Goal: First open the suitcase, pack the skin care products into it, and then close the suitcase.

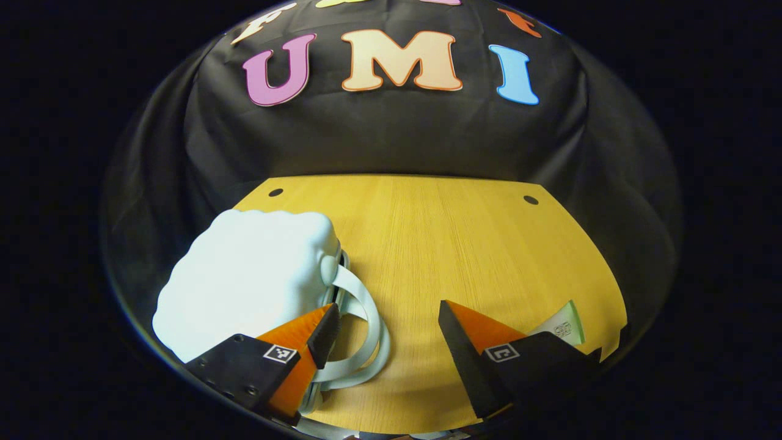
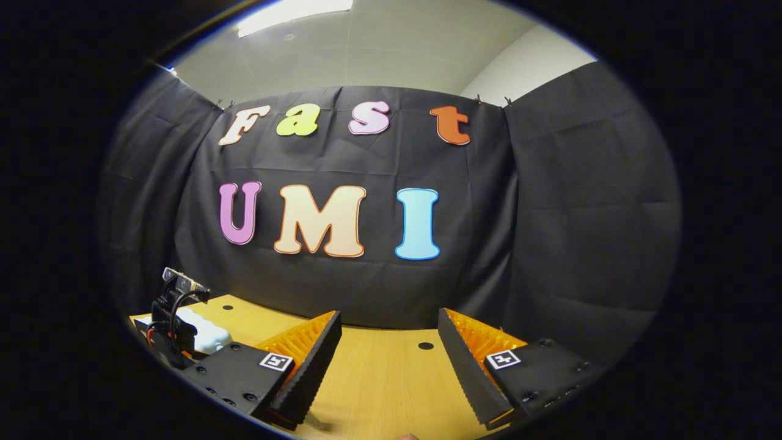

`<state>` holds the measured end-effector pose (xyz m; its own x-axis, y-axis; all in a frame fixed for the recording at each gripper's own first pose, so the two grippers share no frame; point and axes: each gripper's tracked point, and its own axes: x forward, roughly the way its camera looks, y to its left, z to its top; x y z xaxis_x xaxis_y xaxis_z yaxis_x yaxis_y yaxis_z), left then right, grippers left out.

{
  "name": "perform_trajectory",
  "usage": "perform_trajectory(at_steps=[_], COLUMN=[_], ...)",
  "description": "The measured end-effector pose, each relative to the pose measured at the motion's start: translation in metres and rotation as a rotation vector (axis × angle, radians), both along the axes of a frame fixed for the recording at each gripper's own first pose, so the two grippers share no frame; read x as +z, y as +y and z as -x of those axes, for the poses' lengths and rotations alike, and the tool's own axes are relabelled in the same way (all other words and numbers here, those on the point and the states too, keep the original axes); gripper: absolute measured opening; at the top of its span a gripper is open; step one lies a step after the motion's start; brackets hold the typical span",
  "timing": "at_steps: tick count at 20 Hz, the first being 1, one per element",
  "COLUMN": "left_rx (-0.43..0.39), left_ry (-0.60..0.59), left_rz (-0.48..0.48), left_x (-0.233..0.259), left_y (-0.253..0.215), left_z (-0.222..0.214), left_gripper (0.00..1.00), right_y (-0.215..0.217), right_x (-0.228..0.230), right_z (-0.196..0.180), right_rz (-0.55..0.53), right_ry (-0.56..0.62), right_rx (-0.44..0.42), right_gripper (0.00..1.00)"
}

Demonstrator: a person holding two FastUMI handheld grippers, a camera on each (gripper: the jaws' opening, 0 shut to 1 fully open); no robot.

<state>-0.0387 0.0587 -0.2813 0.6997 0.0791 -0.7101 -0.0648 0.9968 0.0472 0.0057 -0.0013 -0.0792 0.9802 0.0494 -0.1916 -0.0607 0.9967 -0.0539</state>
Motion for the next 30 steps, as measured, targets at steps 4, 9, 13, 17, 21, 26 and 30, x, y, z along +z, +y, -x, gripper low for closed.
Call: perform_trajectory(at_steps=[4, 9, 13, 17, 21, 26, 30], left_rx=[0.006, 0.036, 0.050, 0.003, -0.039, -0.089, -0.071], left_ry=[0.082, 0.188, 0.219, 0.235, 0.255, 0.218, 0.189], left_rz=[0.001, 0.055, 0.051, 0.019, 0.002, -0.073, -0.021], left_x=[-0.026, -0.057, -0.068, -0.068, -0.066, -0.039, -0.013], left_y=[0.005, 0.005, 0.012, 0.020, 0.019, 0.021, 0.016], left_z=[0.000, 0.001, 0.002, 0.002, 0.002, -0.008, -0.008], left_gripper=[0.94, 0.87, 0.61, 0.11, 0.04, 0.00, 0.00], right_y=[-0.007, -0.019, -0.026, -0.023, -0.012, 0.002, 0.013], right_x=[-0.004, -0.009, -0.015, -0.023, -0.025, -0.029, -0.030], right_z=[0.007, 0.011, 0.010, 0.008, 0.007, 0.006, 0.006], right_rz=[0.022, 0.045, 0.046, 0.058, 0.043, 0.009, -0.014], right_ry=[0.016, 0.032, 0.040, 0.041, 0.032, 0.030, 0.030], right_rx=[-0.023, -0.041, -0.053, -0.040, -0.010, 0.018, 0.039], right_gripper=[0.99, 0.98, 0.99, 0.99, 0.99, 0.99, 0.99])
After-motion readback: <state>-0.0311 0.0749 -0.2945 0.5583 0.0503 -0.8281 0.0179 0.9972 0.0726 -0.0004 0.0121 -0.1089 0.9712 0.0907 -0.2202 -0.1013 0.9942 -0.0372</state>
